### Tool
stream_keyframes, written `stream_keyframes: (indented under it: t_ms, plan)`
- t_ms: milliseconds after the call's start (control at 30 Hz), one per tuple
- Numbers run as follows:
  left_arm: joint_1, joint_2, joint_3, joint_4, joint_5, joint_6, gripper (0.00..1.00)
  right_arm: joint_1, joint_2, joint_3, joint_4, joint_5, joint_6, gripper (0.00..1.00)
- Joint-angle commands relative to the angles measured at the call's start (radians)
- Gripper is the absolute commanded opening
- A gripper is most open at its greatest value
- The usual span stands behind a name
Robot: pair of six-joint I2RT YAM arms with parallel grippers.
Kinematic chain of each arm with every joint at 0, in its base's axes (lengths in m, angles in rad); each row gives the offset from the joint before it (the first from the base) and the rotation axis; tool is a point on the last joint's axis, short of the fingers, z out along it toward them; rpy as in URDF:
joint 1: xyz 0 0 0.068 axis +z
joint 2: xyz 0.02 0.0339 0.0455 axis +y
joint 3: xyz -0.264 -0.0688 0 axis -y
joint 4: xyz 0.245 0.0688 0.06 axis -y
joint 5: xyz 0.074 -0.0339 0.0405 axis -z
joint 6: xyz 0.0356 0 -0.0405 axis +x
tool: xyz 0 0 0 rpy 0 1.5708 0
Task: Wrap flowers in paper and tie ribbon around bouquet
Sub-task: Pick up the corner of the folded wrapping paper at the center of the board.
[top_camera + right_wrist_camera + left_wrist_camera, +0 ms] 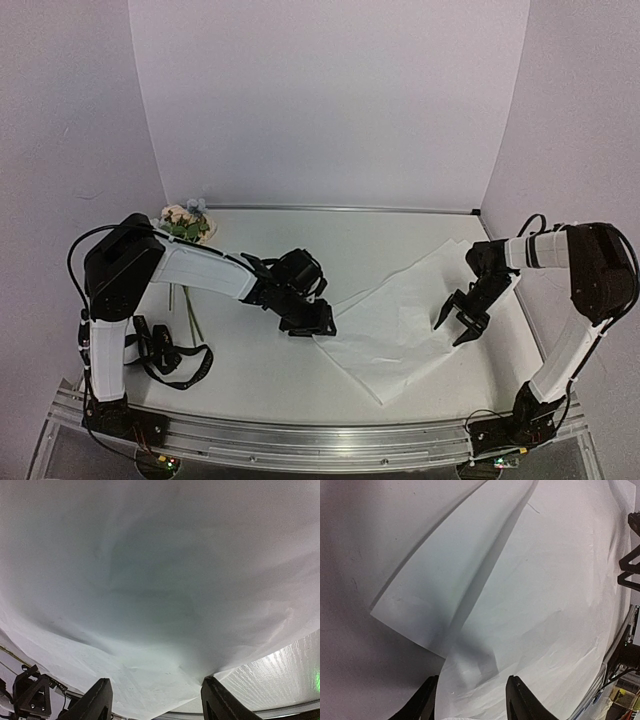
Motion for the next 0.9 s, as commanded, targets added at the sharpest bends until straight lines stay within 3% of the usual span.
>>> stream_keyframes:
  t_ms: [0,200,233,333,567,867]
  plan:
    - [-0.001,0.011,0.019,-0.007,0.023,-0.042,0.34,0.003,-0.008,0.035,-0.02,0.009,0.0,0.63]
    - [0.003,-0.032,-0.002,0.014,-0.055,-0.09,0.02,0.004,-0.041,0.048,-0.048,0.022,0.0,0.72]
    - [0.007,-0.047,-0.012,0.014,-0.081,-0.1,0.0,0.004,-0.058,0.049,-0.066,0.042,-0.005,0.76]
    - [0.018,-0.094,-0.048,0.019,-0.133,-0.12,0.0,-0.003,-0.119,0.036,-0.117,0.123,-0.023,0.85]
    - [0.03,-0.18,-0.13,0.02,-0.189,-0.139,0.0,-0.088,-0.128,0.011,-0.083,0.101,0.008,0.86]
    - [0.034,-0.288,-0.237,0.026,-0.229,-0.166,0.0,-0.109,-0.038,0.044,-0.012,0.124,0.029,0.63]
